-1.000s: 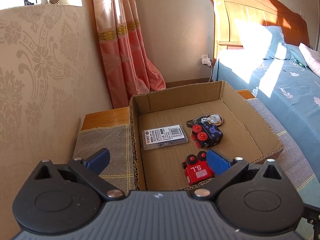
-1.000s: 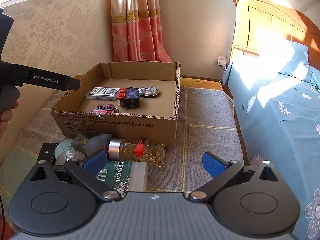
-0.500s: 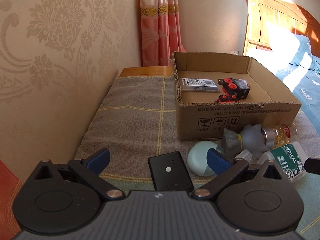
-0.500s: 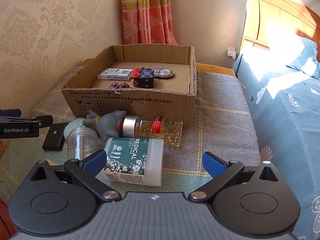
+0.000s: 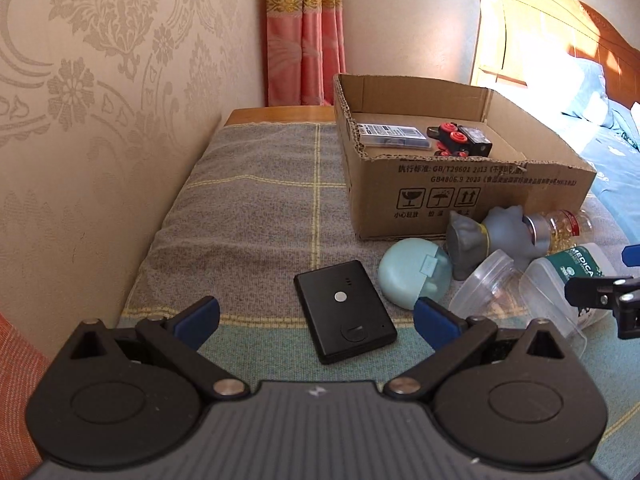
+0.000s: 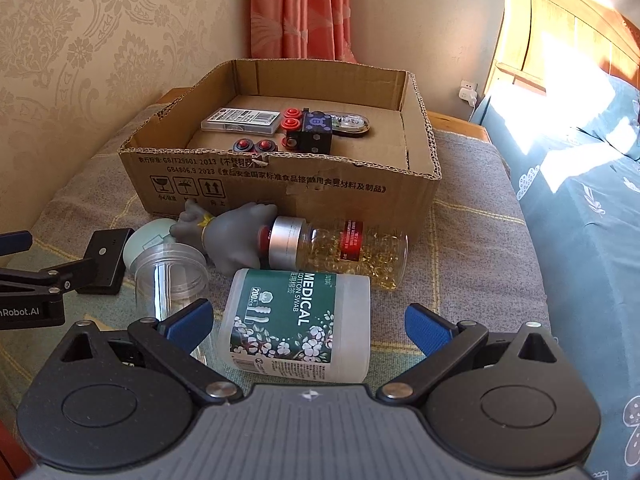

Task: Organize rigid objects
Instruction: 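Withdraw both tools from the box, then close the left gripper on the black card holder while the right gripper grasps the medical swab bottle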

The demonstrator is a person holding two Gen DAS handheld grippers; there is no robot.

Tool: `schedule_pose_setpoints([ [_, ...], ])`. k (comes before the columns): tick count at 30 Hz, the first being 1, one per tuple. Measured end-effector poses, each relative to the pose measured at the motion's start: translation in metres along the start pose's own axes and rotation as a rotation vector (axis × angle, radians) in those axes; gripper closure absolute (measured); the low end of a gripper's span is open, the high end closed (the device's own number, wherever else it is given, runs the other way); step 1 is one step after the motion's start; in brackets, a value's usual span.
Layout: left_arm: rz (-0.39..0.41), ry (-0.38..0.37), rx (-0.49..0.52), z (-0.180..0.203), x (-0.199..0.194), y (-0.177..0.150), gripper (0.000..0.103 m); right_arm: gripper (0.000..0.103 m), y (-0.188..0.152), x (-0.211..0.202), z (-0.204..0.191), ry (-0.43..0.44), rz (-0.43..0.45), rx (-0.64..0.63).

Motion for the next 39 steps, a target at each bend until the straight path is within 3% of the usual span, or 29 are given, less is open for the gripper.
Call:
schedule_pose_setpoints([
  [12, -0.044, -0.033, -0.008, -0.004, 0.014, -0.006, 0.001, 0.0, 0.001, 0.025, 0.012, -0.004, -0.057, 0.039],
  [20, -0.079, -0.033, -0.012, -0.001, 0.032, -0.006, 0.001, 0.0, -0.023, 0.033, 0.04, -0.082, -0.138, 0.048],
  [23, -0.079, -0.024, 0.003, -0.001, 0.034, -0.008, 0.001, 0.0, -0.028, 0.034, 0.047, -0.043, -0.132, 0.095],
  [34, -0.066, 0.01, 0.02, -0.019, 0.03, -0.016, 0.001, 0.0, -0.032, 0.031, 0.046, -0.043, -0.111, 0.074],
  [39, -0.028, -0.025, 0.073, -0.008, 0.032, -0.009, 0.014, 0.0, -0.034, 0.029, 0.047, -0.042, -0.105, 0.071],
])
Point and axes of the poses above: each gripper's, at about its wrist camera, not at the fingertips, and x roughly the way its jaws point, z to its right, y to its top, the point moved 4 cm from there along x, roughly the way its jaws point, and after that the axes turned 5 degrees about y, right-handed, at the moved point
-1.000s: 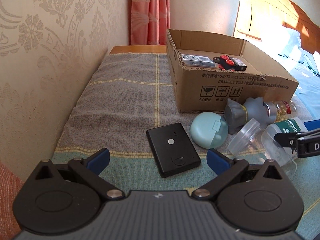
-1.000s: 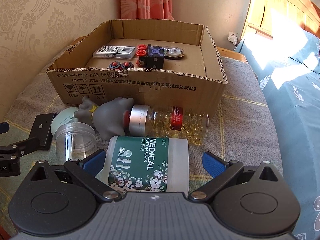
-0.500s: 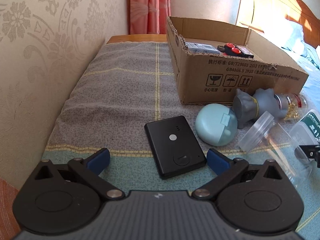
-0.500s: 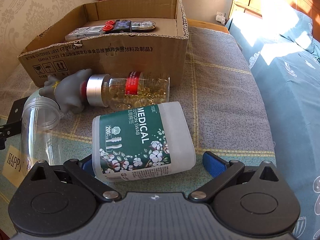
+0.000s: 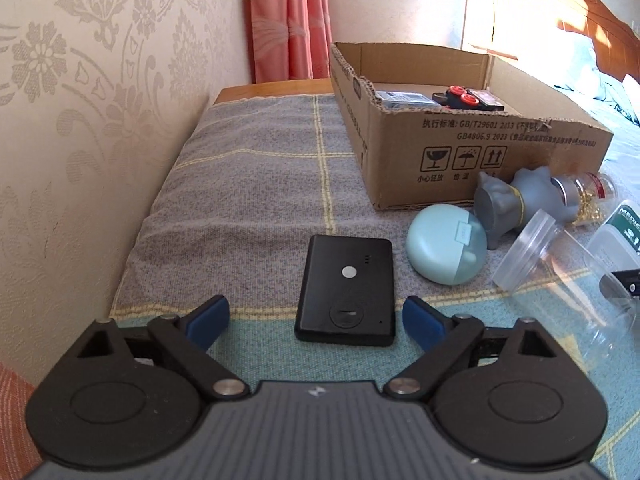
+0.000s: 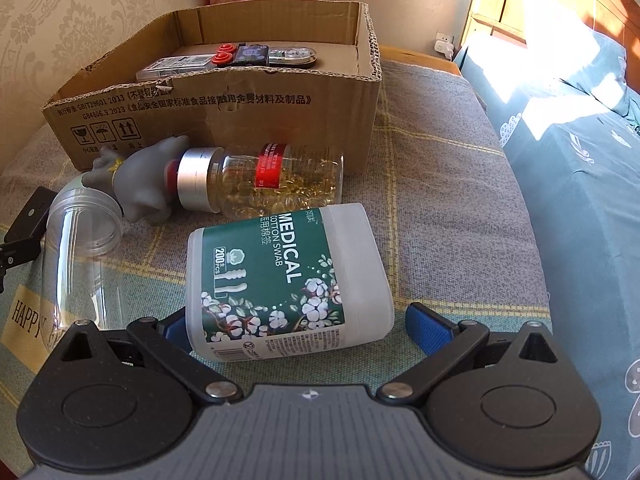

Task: Organize rigid objects
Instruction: 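Close the left gripper on the black card holder while the right gripper grasps the medical swab bottle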

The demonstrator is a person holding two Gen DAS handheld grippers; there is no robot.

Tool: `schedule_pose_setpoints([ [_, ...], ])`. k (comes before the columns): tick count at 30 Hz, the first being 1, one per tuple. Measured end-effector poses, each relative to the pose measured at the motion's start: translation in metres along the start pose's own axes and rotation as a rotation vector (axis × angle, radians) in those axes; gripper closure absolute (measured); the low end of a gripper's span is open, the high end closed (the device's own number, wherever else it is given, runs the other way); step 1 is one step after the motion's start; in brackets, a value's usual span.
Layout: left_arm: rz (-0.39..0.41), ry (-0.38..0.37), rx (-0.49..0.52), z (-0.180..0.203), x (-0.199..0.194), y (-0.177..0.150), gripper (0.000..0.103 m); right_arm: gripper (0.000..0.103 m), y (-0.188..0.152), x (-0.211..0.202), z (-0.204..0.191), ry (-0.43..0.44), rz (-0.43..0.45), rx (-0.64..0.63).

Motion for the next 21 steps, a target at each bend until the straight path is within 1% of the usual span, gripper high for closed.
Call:
schedule_pose_setpoints([
  [2, 0.009, -0.025, 0.006, 0.002, 0.001, 0.003, 0.025, 0.0, -0.001, -0.001, 0.0, 0.0, 0.003, 0.0],
  [5, 0.015, -0.062, 0.006, 0.005, 0.004, 0.007, 0.034, 0.0, -0.002, -0.002, 0.0, 0.001, 0.012, -0.004],
  [7, 0.022, -0.068, 0.015, 0.006, 0.006, 0.01, 0.034, 0.0, -0.003, -0.002, -0.001, 0.002, 0.017, -0.007],
  [9, 0.026, -0.076, 0.017, 0.007, 0.006, 0.011, 0.041, 0.0, -0.003, -0.003, -0.001, 0.003, 0.021, -0.009],
  [10, 0.03, -0.083, 0.025, 0.009, 0.005, 0.011, 0.047, 0.0, -0.003, -0.003, -0.001, 0.003, 0.023, -0.01],
  [11, 0.032, -0.088, 0.032, 0.01, 0.004, 0.011, 0.051, 0.0, -0.003, -0.004, -0.001, 0.004, 0.023, -0.011],
  [16, 0.031, -0.097, 0.037, 0.012, -0.002, 0.005, 0.052, 0.0, -0.004, -0.004, -0.001, 0.006, 0.028, -0.014],
  [21, 0.016, -0.109, 0.051, 0.012, -0.017, -0.009, 0.052, 0.0, -0.005, -0.005, -0.001, 0.008, 0.041, -0.022],
])
Point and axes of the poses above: each gripper's, at about its wrist camera, not at the fingertips, and x roughly the way its jaws point, z to its right, y to its top, the point moved 4 cm from there along x, roughly the way its jaws point, and after that the axes turned 5 degrees about y, right-handed, at the moved point
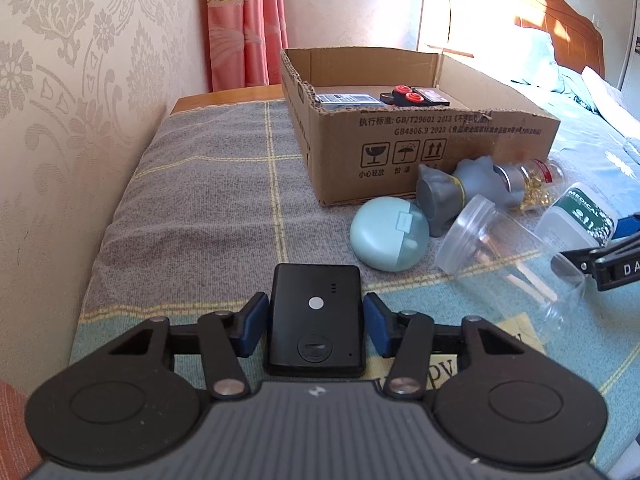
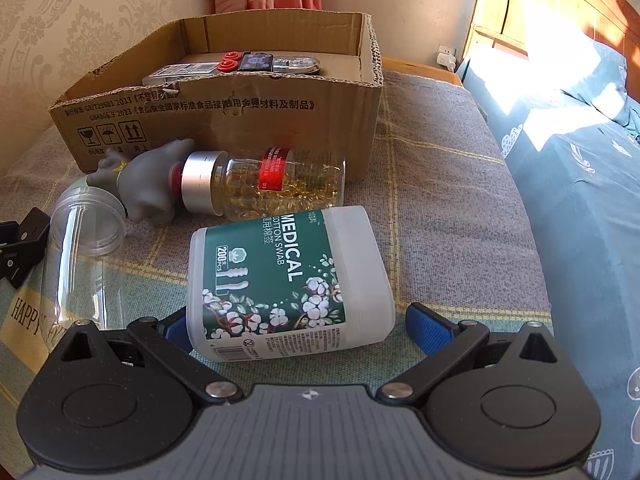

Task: Organize rigid objects
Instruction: 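Close the left gripper on the black card holder while the right gripper grasps the medical swab bottle, then carry both held items into the cardboard box and open both grippers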

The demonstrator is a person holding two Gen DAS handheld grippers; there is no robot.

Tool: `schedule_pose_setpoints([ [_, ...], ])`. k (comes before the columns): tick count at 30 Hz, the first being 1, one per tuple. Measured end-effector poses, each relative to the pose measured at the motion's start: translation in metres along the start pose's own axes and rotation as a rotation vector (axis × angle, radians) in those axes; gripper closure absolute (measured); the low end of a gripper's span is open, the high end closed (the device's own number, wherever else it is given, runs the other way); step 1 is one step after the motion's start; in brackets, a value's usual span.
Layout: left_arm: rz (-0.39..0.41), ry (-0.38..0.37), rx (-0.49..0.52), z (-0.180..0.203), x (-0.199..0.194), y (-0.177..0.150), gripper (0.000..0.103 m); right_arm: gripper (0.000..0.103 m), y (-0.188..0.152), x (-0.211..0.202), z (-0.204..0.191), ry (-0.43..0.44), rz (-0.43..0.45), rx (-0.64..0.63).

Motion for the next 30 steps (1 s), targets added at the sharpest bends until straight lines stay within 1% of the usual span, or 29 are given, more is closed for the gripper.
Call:
schedule_pose_setpoints([
  [5, -0.003, 0.005, -0.007, 0.0, -0.003, -0.003, 0.052, 0.0, 0.003, 0.001, 0.0, 0.016, -0.015, -0.025],
  [14, -0.009, 0.018, -0.02, 0.001, -0.003, -0.002, 0.051, 0.0, 0.024, 0.011, -0.01, 0.024, -0.12, -0.077],
  [19, -0.018, 0.023, -0.019, 0.001, -0.001, 0.0, 0.049, 0.001, 0.032, 0.017, -0.015, 0.024, -0.154, -0.103],
  [20, -0.021, 0.024, -0.02, 0.001, 0.0, 0.0, 0.049, 0.002, 0.033, 0.017, -0.015, 0.026, -0.154, -0.105],
  [23, -0.035, 0.032, -0.026, 0.001, 0.002, 0.002, 0.045, 0.009, 0.035, 0.017, -0.018, 0.039, -0.155, -0.109],
  [26, -0.049, 0.036, -0.027, 0.002, 0.003, 0.003, 0.046, 0.016, 0.037, 0.014, -0.02, 0.032, -0.154, -0.119],
  [30, -0.059, 0.024, -0.022, 0.002, 0.004, 0.004, 0.049, 0.017, 0.035, 0.012, -0.019, 0.031, -0.152, -0.126],
])
Point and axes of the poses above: each gripper's, at about its wrist camera, not at the fingertips, and x roughly the way its jaws point, z to its right, y to its top, the point moved 4 cm from there along x, roughly the way its jaws point, and after that the axes turned 5 degrees about y, right-handed, at the moved point
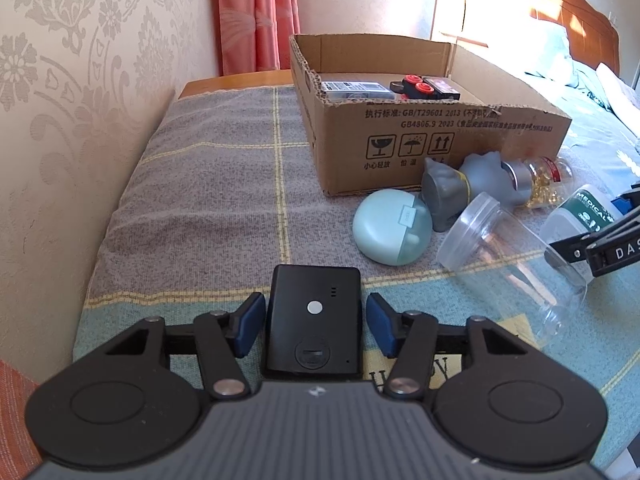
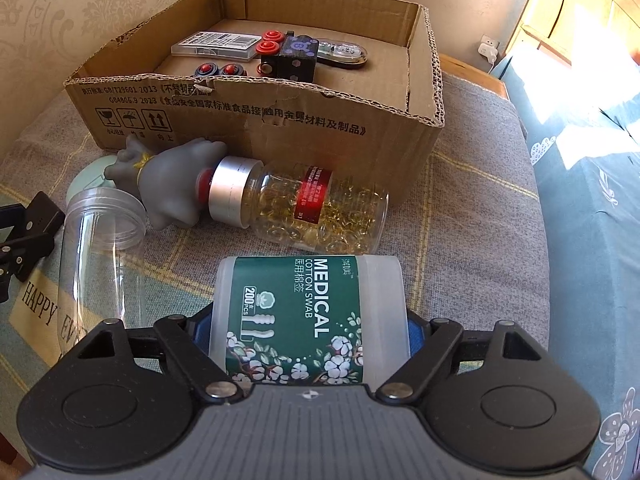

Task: Organize rigid objects
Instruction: 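Carry both held items into the cardboard box and open both grippers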

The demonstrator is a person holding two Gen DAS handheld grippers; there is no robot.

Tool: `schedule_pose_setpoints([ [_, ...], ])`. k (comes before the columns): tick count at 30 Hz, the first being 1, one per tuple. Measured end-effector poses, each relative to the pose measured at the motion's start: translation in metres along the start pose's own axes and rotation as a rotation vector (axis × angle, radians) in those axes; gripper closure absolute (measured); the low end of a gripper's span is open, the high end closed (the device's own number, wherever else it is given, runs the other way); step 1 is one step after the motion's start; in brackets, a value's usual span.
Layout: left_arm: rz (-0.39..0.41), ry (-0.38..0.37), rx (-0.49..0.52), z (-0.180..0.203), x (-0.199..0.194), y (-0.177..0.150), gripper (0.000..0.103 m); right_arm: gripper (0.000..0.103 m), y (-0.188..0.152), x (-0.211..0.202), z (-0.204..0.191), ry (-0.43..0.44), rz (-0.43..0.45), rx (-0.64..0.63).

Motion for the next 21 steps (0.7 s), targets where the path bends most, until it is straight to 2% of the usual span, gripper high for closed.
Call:
schedule_pose_setpoints([
  [2, -0.004, -0.002, 0.005, 0.0, -0.001, 0.0, 0.052, 0.017, -0.002, -0.002, 0.001, 0.005, 0.001, -0.002],
  [12, -0.037, -0.013, 0.018, 0.001, -0.009, -0.003, 0.052, 0.017, -0.003, -0.019, 0.001, 0.035, 0.039, -0.035],
  [21, 0.008, -0.017, 0.038, 0.005, -0.033, 0.012, 0.052, 0.017, -0.003, -0.042, -0.001, 0.067, 0.082, -0.076],
])
Point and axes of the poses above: each gripper's, at about its wrist camera, not at the fingertips, and x roughly the way its jaws point, z to its right, y to its top, the point moved 4 cm from there along x, roughly the way its jaws point, and after that the axes turned 5 degrees about y, right-handed, at the moved point
